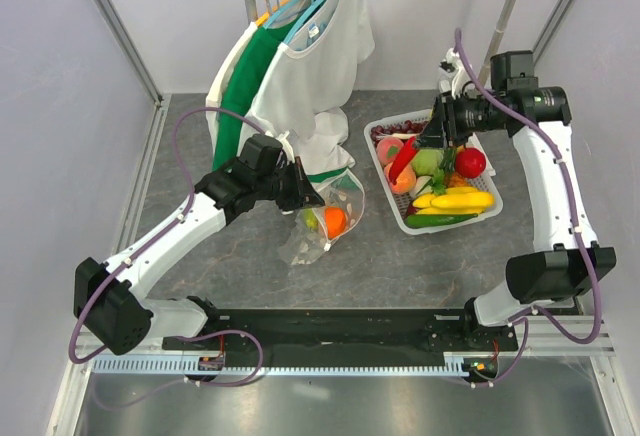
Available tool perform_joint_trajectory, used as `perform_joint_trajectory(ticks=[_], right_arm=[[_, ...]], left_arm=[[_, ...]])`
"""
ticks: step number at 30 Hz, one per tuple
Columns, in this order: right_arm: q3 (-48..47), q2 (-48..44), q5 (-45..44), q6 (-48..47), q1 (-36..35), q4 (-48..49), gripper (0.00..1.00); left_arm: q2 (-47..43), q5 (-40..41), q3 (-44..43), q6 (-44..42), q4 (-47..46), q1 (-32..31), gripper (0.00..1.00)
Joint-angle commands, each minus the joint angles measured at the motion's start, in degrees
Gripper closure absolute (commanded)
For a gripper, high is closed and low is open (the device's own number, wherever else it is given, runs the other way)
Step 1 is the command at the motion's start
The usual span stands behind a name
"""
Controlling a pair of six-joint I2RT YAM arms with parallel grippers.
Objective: Place the food in the zip-top bag and seal the zipper
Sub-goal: Pick up the fake vegetable from the bin, then place the fake vegetable in the zipper food storage bag.
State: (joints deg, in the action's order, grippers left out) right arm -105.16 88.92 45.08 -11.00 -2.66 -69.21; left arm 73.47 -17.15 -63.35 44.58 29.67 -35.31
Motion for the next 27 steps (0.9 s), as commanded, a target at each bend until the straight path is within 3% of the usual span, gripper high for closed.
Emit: perform_joint_trajectory(ticks=[1,5,9,15,18,27], right_arm=[[-4.09,-3.49,13.7,3.0,-0.24,4.42,1.0],[-0.93,-6.65,16.44,9.33,-5.15,13.74,1.0],[1.19,-8.5,13.9,10.92,-15.15,20.59,1.0],[5.75,-7.71,4.32,2.93,-23.26,16.49,1.0],[8.57,-7.8,4.57,1.77,-23.97,16.73,1.0],[18.85,-9.03,10.02,10.91,-24.15,24.99,1.0]], left_arm=[[0.53,-1.66,-0.54,-0.37,-1.19,0.33,0.98],[1.23,-2.71,-1.16,-0.63,-0.93,0.33,0.98],[1.67,-3.51,-2.21,-0.98,0.21,0.33,0.98],[1.32,-5.96,-3.36,-1.42,1.0,0.42,0.98],[0.62,-8.07,-3.01,-1.6,0.65,0.59,0.98],[-2.54,-14.75,-0.46,0.86,-7.43,1.91,0.98]])
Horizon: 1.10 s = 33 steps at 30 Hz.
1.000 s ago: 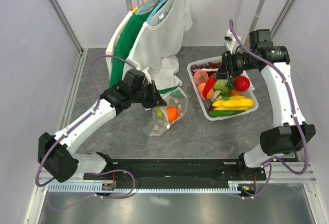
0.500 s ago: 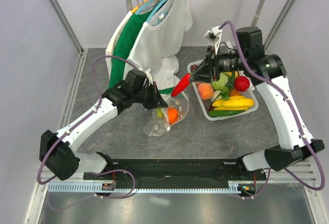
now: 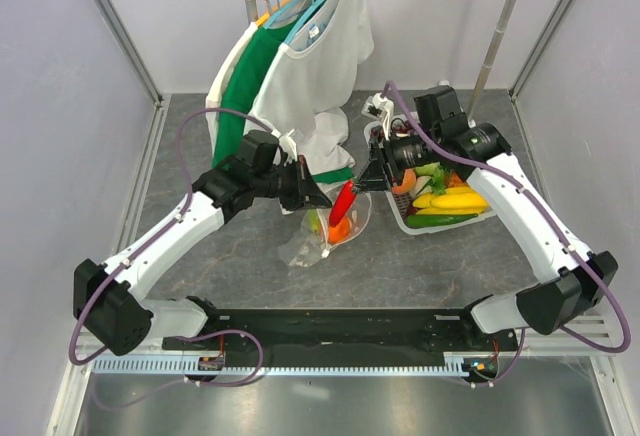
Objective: Place the food in the zip-top bag and seal the zipper
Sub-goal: Place the fake vegetable in the zipper food storage bag.
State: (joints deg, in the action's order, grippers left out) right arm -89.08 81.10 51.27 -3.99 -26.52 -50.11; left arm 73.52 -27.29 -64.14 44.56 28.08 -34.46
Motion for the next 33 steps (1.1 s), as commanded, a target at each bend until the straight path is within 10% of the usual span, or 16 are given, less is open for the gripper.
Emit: perform_joint_trajectory(ticks=[1,10,13,16,17,20,33], right_arm=[[3.64,-1.38,5.23,6.08,-0.28,7.2,1.0],[21.3,-3.49,10.52,33.09,-0.72,38.25,1.0],[23.33,-3.23,8.51,24.84,-2.39,31.58,1.0],[22.81,-1.74,6.13,17.81,-3.71,23.93,0.63],[22.37,-1.21,5.43,16.92,-3.88,21.39,0.34],[16.15,-0.68,0.43,9.81,-3.71,12.1,0.08],[-15.33,10.65,-29.19,-19.01,15.45,-18.44,0.04]], left_arm=[[-2.76,-5.49,0.42,1.23,-6.53,1.32,0.98],[-5.05,-8.4,5.25,7.56,-14.54,4.13,0.98],[-5.31,-8.92,6.3,7.83,-14.54,5.01,0.98],[-5.23,-9.36,7.27,7.92,-14.54,5.28,0.98],[-5.14,-9.45,7.36,7.92,-14.45,5.36,0.98],[-5.05,-9.45,7.54,7.48,-14.28,5.45,0.98],[-4.35,-6.37,6.75,4.05,-12.61,5.45,0.98]])
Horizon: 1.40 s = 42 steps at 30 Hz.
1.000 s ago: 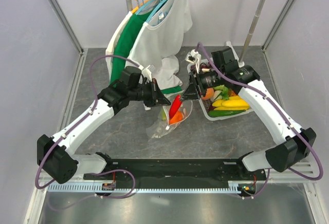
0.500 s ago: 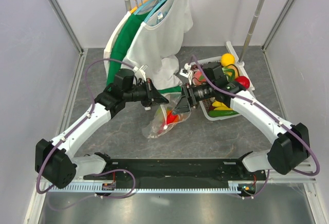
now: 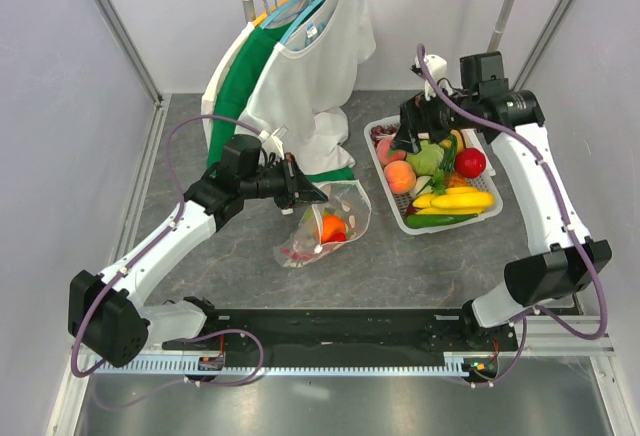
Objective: Place the food in the zip-top bag and seal the zipper
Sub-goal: Place the fake vegetable in the zipper food storage bag, then pick up the fake fruit from the bin.
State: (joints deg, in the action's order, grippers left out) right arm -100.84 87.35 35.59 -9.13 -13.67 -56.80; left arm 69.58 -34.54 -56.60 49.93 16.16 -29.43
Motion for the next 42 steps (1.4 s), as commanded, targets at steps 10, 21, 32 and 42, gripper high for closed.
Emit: perform_joint_trajectory(ticks=[10,21,32,42], right_arm=[[5.82,6.34,-14.76,-6.45,2.51,-3.69,0.04],[12.41,8.27,-22.4,0.77,-2.23,5.38,0.09],[12.59,13.02,-27.86,5.43,-4.34,7.84,0.06],[13.3,14.16,-25.4,6.14,-5.05,8.72,0.17]], left_arm=[[-0.32,0.53,-0.44,-1.24,-0.69,0.34,0.98],[-0.24,1.24,0.0,-1.42,-0.43,0.34,0.98],[-0.06,1.15,-0.35,-1.68,-0.17,0.34,0.98],[-0.06,1.23,0.0,-1.86,0.01,0.34,0.98]])
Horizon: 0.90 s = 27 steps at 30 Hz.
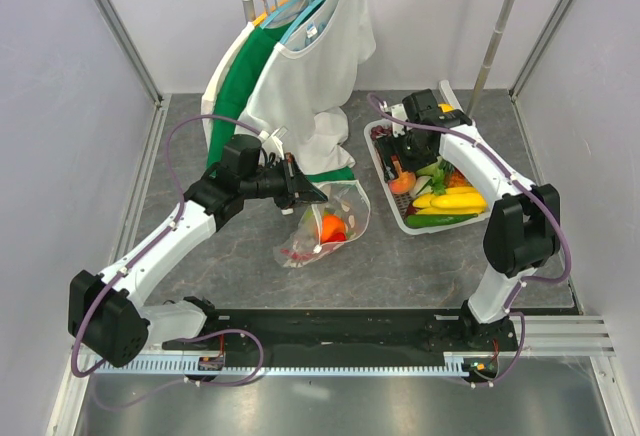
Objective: Place the food in the zip-top bag and seal the zipper
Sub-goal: Pick up the fake fruit from the bin.
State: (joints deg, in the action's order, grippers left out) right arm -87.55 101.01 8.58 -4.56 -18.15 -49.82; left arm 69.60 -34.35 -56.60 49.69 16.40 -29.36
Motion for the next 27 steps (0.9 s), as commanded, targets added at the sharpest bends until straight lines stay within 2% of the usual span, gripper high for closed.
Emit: perform_joint_trajectory(ticks=[1,5,6,9,12,17,20,27], right_arm=[[-0.08,0.41,2.05,1.57,-0.57,1.22,0.19],[-1.57,-1.25,2.5,1.83,-0.22,-0.62,0.29],[-1.83,-2.3,2.58,1.75,-0.13,-1.24,0.35],[-3.33,-3.97,3.2,1.39,1.01,-2.73,0.41],[-3.59,-5.91,2.94,0.52,2.5,-3.44,0.46],[-5.0,-7.41,3.9,-0.98,4.7,-5.11,0.48],[-6.49,-9.16,8.1,-1.42,4.79,-6.16,0.48],[-12.29,-14.52,29.1,0.24,4.18,-7.13,0.51]], left_arm=[[0.01,1.12,0.0,-1.7,-0.14,0.27,0.98],[0.01,1.21,-0.27,-2.05,0.12,0.27,0.98],[-0.08,1.13,-0.35,-2.23,0.12,0.27,0.98],[-0.17,1.3,-0.35,-2.58,0.38,0.27,0.98],[-0.17,1.39,-0.27,-2.76,0.56,0.27,0.98],[0.27,1.56,-0.44,-2.85,0.47,0.27,0.98],[0.45,1.65,-0.7,-2.93,0.47,0.27,0.98],[1.41,1.21,-1.23,-2.85,0.65,0.27,0.98]])
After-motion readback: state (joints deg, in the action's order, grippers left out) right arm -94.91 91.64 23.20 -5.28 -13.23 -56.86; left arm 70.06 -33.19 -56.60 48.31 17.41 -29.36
